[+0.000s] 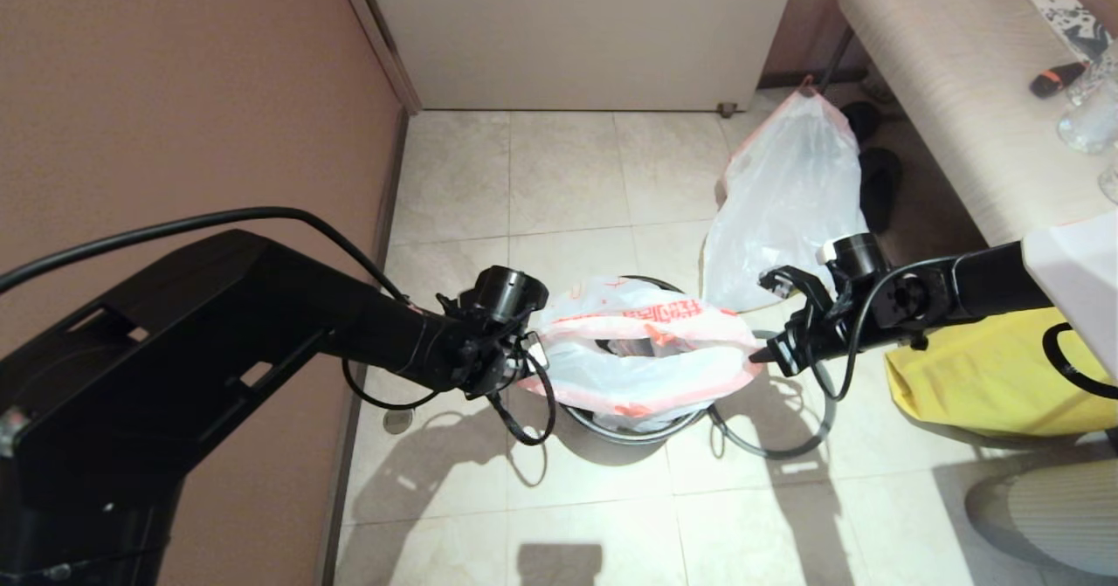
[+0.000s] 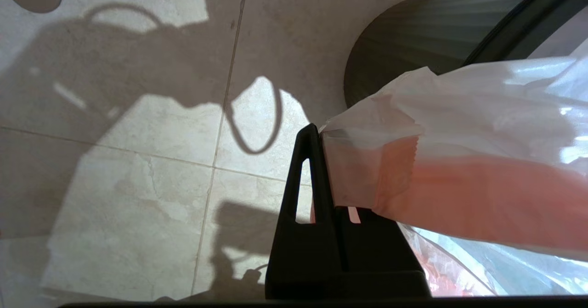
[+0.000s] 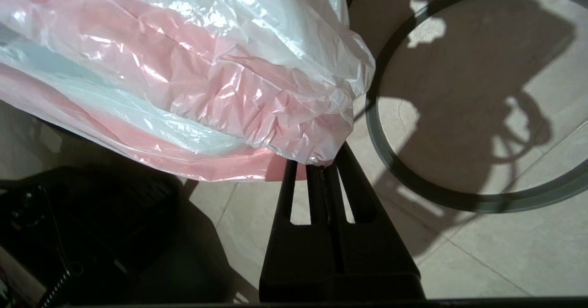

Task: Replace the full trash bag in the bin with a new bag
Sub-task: Put the new garbage bag on the trash can

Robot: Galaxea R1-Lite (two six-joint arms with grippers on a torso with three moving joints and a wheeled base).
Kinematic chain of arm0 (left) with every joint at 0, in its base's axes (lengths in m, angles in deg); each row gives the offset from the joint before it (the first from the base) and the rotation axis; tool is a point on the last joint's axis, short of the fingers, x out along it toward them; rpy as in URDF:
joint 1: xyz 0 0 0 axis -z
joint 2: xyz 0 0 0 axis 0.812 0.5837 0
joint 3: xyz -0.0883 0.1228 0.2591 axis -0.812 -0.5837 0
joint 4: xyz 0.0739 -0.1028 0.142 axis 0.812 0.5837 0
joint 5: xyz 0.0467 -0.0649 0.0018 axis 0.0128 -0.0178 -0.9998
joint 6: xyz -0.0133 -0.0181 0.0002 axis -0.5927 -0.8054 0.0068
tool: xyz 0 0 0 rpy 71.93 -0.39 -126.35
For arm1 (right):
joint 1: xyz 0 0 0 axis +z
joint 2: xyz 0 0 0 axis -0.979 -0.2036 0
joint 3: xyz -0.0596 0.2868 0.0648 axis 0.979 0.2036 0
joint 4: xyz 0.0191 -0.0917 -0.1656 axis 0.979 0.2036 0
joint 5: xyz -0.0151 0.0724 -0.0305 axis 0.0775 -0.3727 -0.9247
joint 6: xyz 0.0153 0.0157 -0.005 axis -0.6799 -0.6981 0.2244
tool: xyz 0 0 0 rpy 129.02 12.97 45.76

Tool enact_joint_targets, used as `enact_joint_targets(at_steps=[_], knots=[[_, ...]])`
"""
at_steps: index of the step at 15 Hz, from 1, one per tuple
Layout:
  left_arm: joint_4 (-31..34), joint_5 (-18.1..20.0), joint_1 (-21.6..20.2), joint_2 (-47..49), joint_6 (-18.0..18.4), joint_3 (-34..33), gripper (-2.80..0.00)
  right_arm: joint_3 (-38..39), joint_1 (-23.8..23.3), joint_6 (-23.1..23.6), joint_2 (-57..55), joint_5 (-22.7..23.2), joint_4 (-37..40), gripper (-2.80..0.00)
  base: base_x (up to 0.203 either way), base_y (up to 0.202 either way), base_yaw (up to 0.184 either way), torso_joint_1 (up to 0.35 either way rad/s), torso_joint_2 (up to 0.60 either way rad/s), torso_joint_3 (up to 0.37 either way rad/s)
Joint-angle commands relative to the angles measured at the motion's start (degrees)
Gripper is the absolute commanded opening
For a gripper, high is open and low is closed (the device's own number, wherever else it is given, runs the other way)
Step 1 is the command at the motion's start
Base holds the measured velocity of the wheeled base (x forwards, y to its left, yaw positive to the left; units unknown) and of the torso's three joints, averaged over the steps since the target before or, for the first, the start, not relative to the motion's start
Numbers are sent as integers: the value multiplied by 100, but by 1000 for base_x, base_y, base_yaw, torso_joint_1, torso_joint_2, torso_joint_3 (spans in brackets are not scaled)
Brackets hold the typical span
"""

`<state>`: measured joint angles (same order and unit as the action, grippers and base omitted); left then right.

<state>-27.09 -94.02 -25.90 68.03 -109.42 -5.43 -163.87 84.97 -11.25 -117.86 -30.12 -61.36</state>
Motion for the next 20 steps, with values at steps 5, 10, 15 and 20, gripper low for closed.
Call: enact_joint_targets(at_steps=[5,10,15,20], knots=[[-11,-18,35,301,-43,-358,-280,-396,-97,571,-153,-50,1294,-280,0,0,0,0,0,0],[-52,-28,-170,450,-34,-601,-280,-660,-9,576,-621,-245,1442,-280,0,0,0,0,0,0],[-43,-37,-395,636,-7,-341,-280,-1012,242,193,-1081,-249,1317,-280,0,0,0,0,0,0],[-23,-18,-102,171,-45,-694,-280,-1040,236,27,-860,-223,1363,-280,0,0,0,0,0,0]])
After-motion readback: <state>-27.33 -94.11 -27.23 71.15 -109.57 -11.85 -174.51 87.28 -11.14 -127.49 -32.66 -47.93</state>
